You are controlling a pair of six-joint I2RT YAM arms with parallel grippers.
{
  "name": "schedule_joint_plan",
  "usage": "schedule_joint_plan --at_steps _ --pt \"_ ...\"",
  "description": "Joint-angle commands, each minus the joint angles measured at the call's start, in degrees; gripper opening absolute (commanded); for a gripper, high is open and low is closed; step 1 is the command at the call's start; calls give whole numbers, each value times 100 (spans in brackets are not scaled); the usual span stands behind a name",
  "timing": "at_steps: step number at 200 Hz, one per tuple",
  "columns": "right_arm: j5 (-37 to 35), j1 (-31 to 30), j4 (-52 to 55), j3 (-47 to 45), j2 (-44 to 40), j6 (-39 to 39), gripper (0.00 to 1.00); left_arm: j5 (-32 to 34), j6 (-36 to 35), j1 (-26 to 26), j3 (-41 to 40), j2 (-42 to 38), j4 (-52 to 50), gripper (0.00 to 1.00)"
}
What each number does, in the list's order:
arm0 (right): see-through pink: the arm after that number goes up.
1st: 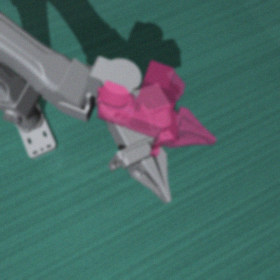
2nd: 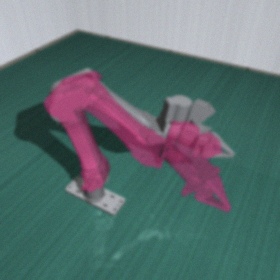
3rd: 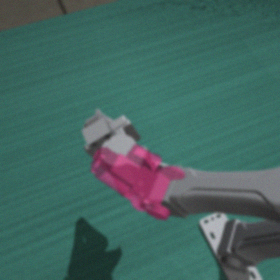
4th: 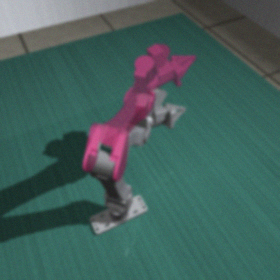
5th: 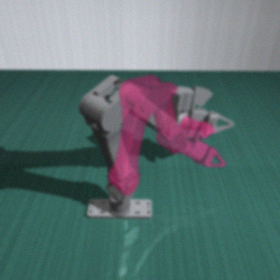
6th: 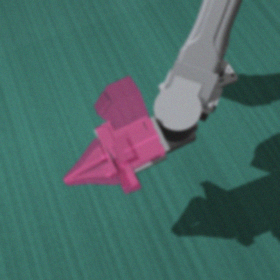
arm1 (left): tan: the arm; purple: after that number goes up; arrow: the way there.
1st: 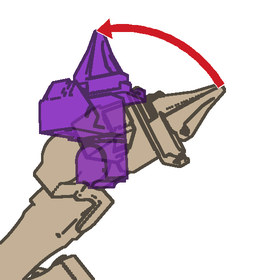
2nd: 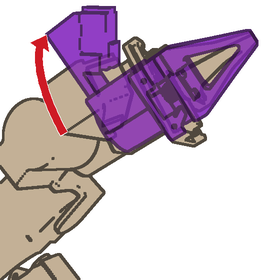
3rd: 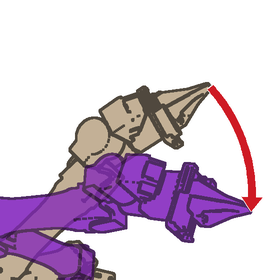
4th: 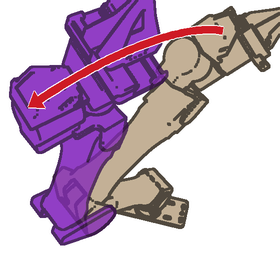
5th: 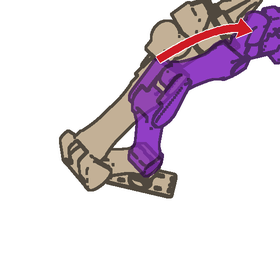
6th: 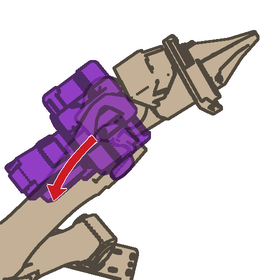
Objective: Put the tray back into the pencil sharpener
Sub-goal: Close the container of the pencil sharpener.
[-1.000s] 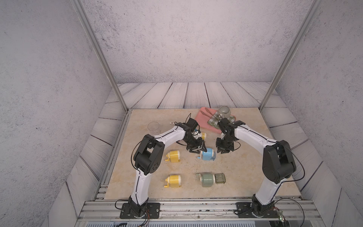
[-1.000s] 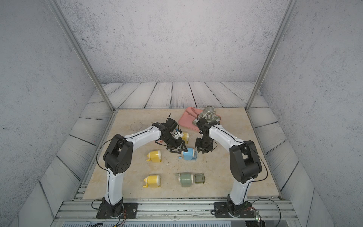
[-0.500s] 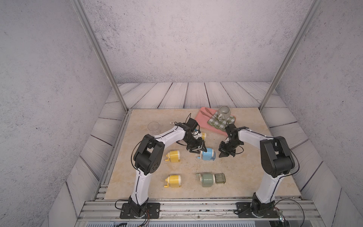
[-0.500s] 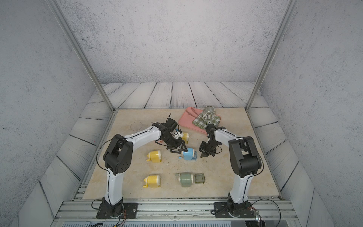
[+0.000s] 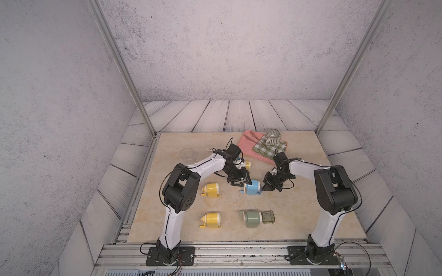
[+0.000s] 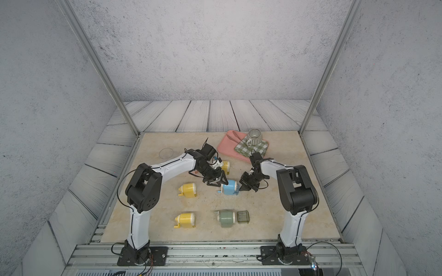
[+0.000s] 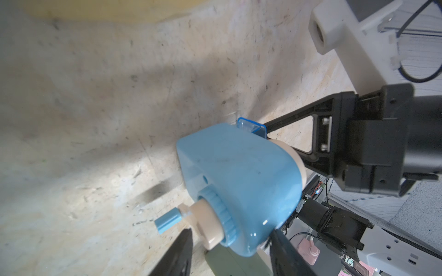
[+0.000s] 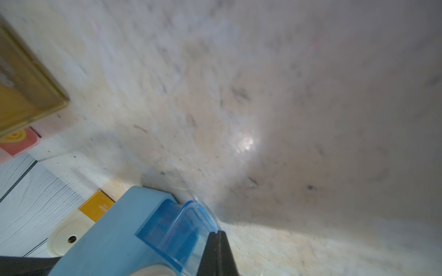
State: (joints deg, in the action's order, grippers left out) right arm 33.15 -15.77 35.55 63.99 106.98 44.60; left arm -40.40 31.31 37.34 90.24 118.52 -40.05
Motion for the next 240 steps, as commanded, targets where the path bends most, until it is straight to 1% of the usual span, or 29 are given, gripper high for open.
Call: schedule_joint_plan --at_steps 1,93,240 --pt "184 -38 -167 -52 76 82 0 650 15 -7 -270 198 -429 54" --pt "452 -101 -426 -216 69 84 0 639 29 -8 -261 224 -405 54" --pt "792 -226 -706 -215 66 177 0 621 49 -9 -157 304 -429 53"
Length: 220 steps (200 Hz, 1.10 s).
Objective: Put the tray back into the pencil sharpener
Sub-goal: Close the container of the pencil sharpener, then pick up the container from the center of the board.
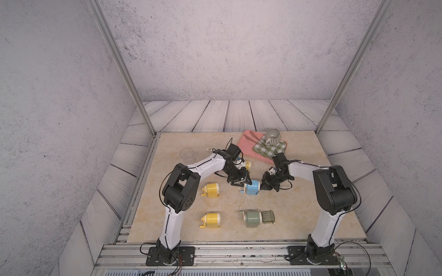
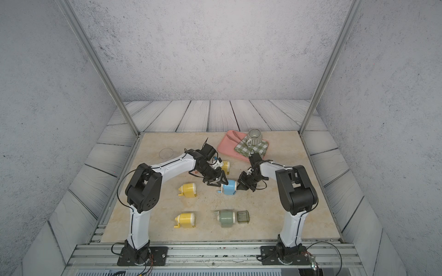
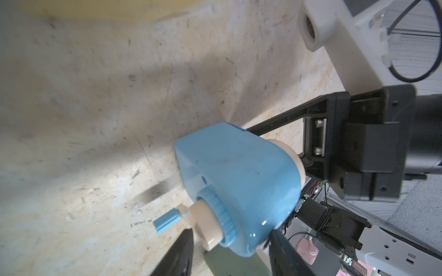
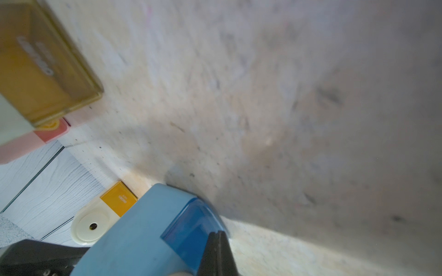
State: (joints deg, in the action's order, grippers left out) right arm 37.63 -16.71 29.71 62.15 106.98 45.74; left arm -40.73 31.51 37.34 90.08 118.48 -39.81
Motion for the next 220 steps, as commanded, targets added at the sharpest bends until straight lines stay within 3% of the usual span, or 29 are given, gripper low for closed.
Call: schedule_joint_plan --at_steps 1,72,119,163,220 --pt "343 -140 -123 -34 68 65 0 650 30 -9 -136 308 -455 53" --pt "599 -265 -530 -276 25 354 0 641 31 -3 -123 332 -466 53" --pt "-239 -229 448 196 -317 -81 0 666 29 -8 -88 253 -491 54" --pt "-1119 -214 1554 817 -574 -604 13 667 34 -8 83 41 -492 62" --pt "-1466 -202 1848 803 -983 -781 23 698 66 -16 305 -369 -431 75"
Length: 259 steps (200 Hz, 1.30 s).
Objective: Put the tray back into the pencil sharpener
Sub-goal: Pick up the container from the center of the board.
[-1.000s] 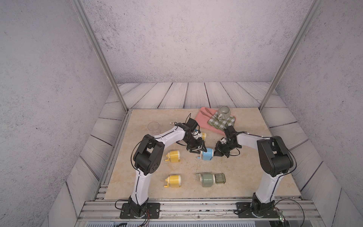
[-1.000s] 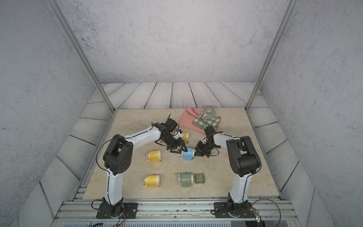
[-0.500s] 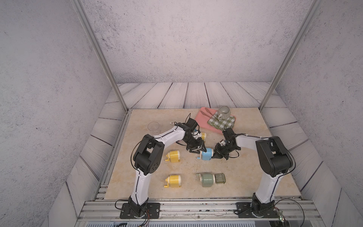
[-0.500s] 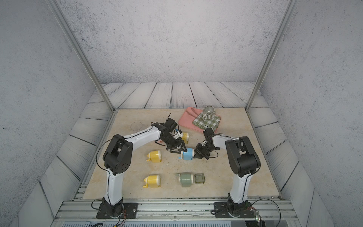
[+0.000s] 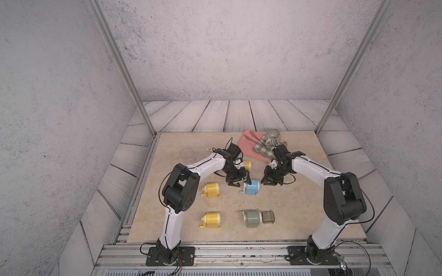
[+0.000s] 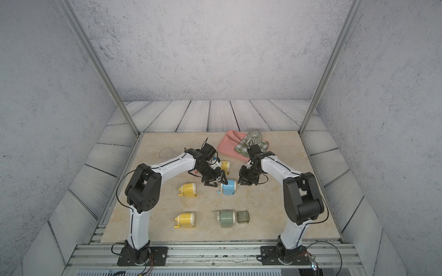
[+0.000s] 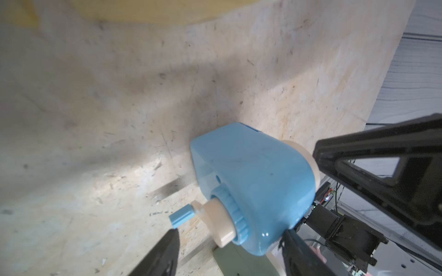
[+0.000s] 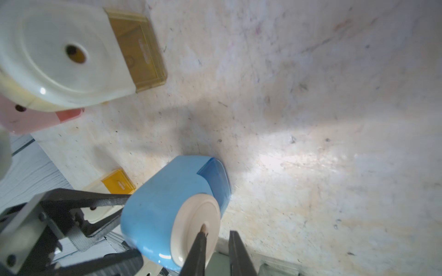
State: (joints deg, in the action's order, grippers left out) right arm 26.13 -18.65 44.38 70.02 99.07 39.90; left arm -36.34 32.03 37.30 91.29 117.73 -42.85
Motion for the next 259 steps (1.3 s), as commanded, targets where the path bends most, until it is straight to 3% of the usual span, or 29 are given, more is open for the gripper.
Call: schedule_joint_plan --at_steps 1,58,113,176,259 --pt "-318 -7 384 14 -198 -200 24 259 18 -12 191 -304 -123 75" --pt "-494 -2 585 21 -466 -364 28 216 238 -21 257 -883 221 78" --pt "-607 1 700 -1 -797 -515 30 683 294 -21 165 -1550 -101 82" --pt "-1031 3 1044 23 -1288 -811 33 1283 674 -14 -766 -2526 -162 82" --pt "-1562 2 959 -945 -1897 -528 35 1008 610 1 -1572 -2794 -370 81"
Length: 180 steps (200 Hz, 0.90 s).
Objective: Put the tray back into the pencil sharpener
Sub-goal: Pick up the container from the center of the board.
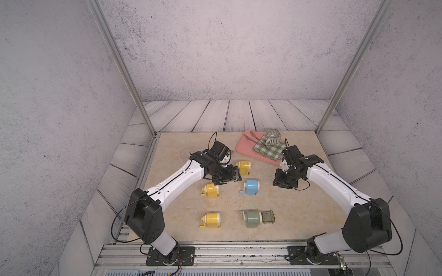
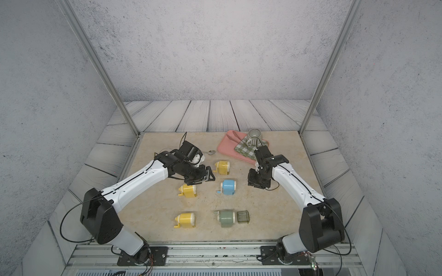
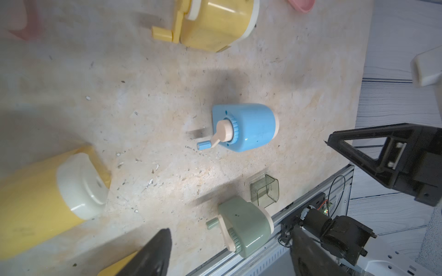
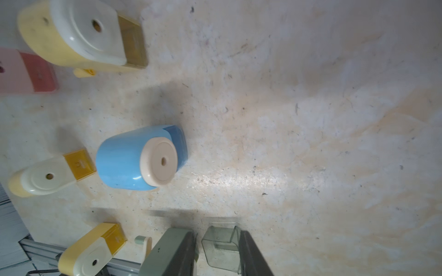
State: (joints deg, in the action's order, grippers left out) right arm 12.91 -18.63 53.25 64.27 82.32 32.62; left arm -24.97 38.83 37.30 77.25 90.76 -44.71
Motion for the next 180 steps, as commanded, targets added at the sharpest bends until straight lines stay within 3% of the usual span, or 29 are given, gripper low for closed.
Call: schedule_joint_plan --at_steps 1,92,180 --pt "-242 0 71 -388 -233 213 35 -134 -78 3 -172 -95 -190 81" --pt "-689 -697 343 -1524 -1343 1109 35 -38 438 778 -1298 -594 428 77" --pt "-746 -1318 187 -1719 -1547 1274 40 519 1025 1269 -1311 -759 216 73"
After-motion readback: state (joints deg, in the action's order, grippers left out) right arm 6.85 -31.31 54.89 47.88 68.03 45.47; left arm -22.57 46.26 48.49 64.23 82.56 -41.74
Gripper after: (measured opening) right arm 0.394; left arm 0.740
